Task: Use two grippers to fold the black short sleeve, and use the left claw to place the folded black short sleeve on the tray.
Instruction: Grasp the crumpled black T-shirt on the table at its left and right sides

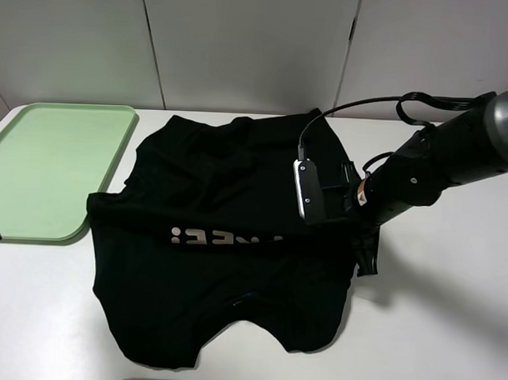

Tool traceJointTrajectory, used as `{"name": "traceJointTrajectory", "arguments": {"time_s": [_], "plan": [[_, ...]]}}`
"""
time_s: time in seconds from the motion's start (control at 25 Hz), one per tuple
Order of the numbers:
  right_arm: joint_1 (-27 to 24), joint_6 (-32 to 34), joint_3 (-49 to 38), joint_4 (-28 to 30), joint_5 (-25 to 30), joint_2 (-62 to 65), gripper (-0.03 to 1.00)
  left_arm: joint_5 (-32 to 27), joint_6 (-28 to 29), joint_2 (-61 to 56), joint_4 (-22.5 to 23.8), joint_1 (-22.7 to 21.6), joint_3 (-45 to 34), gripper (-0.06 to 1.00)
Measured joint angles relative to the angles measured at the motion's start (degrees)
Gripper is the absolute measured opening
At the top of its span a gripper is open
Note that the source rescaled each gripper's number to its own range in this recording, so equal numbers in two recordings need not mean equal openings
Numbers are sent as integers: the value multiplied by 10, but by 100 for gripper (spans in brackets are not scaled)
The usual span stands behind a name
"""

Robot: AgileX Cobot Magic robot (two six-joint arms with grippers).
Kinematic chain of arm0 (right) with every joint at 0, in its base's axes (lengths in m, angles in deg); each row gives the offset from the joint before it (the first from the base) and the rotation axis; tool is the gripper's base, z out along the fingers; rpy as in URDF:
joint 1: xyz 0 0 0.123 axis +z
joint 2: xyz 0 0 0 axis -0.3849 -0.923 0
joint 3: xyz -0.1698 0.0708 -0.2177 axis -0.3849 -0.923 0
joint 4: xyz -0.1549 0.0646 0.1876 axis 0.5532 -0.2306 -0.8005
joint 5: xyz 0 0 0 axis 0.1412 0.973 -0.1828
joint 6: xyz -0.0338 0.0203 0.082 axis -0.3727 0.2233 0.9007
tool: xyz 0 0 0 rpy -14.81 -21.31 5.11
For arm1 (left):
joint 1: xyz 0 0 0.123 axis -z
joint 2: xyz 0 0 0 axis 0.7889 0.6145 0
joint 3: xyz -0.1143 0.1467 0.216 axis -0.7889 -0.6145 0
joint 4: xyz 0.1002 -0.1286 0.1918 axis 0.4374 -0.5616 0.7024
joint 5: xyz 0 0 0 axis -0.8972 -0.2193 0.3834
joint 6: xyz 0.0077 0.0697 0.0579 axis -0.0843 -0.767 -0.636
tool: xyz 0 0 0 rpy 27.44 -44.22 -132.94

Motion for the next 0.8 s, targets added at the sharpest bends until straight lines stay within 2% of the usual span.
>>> {"name": "traceJointTrajectory", "arguments": {"time_s": [0.08,0.16,0.24,0.28,0.6,0.8], "plan": [[-2,4,0,1,7,0,45,0,0,0,0,0,0,100],[-3,10,1,9,24,0,27,0,-7,0,0,0,0,100],[-3,20,1,19,36,0,3,0,-19,0,0,0,0,100],[-3,26,1,21,40,0,0,0,-27,0,0,0,0,100],[-3,72,1,64,76,20,1,50,-90,0,0,0,0,99],[-3,73,1,68,91,21,1,64,-83,37,-1,0,0,99]]}}
